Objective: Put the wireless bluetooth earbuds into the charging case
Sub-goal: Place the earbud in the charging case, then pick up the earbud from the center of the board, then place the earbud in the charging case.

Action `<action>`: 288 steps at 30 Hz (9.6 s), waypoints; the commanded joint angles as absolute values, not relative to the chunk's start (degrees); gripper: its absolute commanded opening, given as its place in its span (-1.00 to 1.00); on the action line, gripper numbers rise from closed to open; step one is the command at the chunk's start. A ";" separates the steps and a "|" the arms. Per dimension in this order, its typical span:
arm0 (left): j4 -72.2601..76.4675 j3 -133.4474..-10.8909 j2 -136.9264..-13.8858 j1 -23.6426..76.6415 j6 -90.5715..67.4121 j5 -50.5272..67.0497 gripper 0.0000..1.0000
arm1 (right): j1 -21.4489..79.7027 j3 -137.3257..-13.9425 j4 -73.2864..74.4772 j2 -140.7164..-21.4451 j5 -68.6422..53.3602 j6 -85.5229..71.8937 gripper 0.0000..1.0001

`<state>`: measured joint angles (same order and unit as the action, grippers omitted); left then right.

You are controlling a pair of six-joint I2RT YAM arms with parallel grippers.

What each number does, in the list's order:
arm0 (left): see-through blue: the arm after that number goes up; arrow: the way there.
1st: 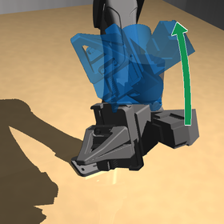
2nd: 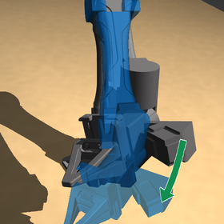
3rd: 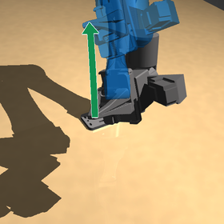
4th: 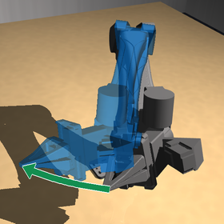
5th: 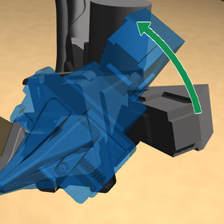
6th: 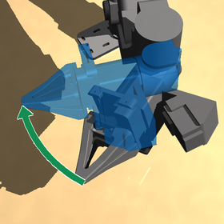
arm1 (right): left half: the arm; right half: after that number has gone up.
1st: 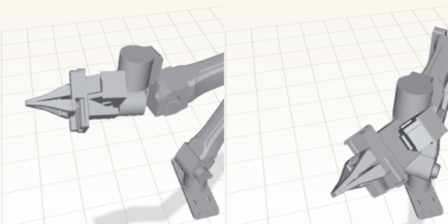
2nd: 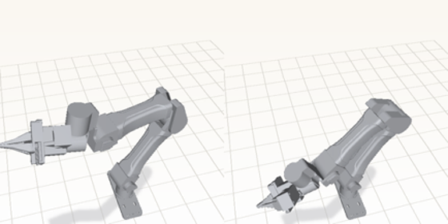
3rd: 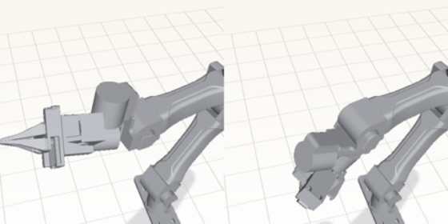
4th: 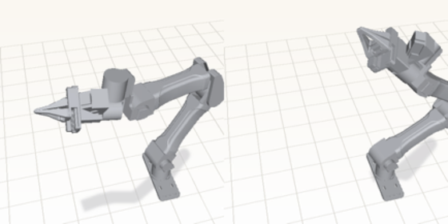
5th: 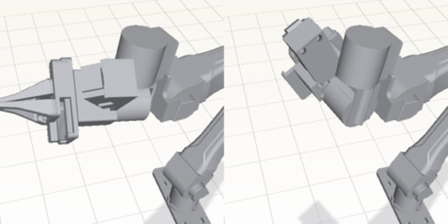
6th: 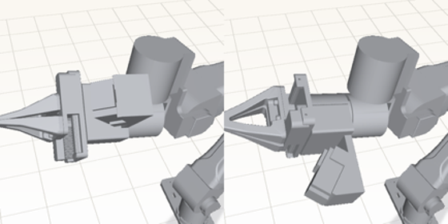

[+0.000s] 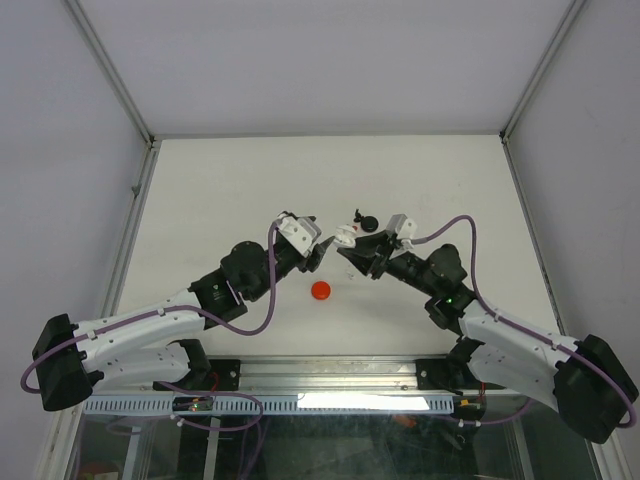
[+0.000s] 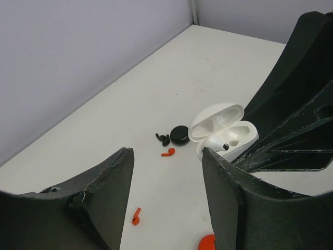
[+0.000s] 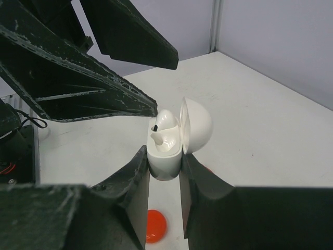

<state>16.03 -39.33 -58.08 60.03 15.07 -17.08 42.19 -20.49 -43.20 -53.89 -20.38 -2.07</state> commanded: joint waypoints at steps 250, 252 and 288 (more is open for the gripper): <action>23.60 -42.39 -63.58 67.76 45.96 -14.51 -0.67 | 41.31 -19.58 -55.72 -56.79 -21.42 -6.90 -1.00; 23.64 -42.31 -63.78 67.92 46.61 -14.99 -0.66 | 41.31 -19.60 -55.72 -56.72 -21.53 -7.03 -1.00; 19.42 -41.75 -64.06 70.47 49.53 -15.17 -0.63 | 41.31 -19.52 -54.59 -55.00 -20.79 -6.86 -1.00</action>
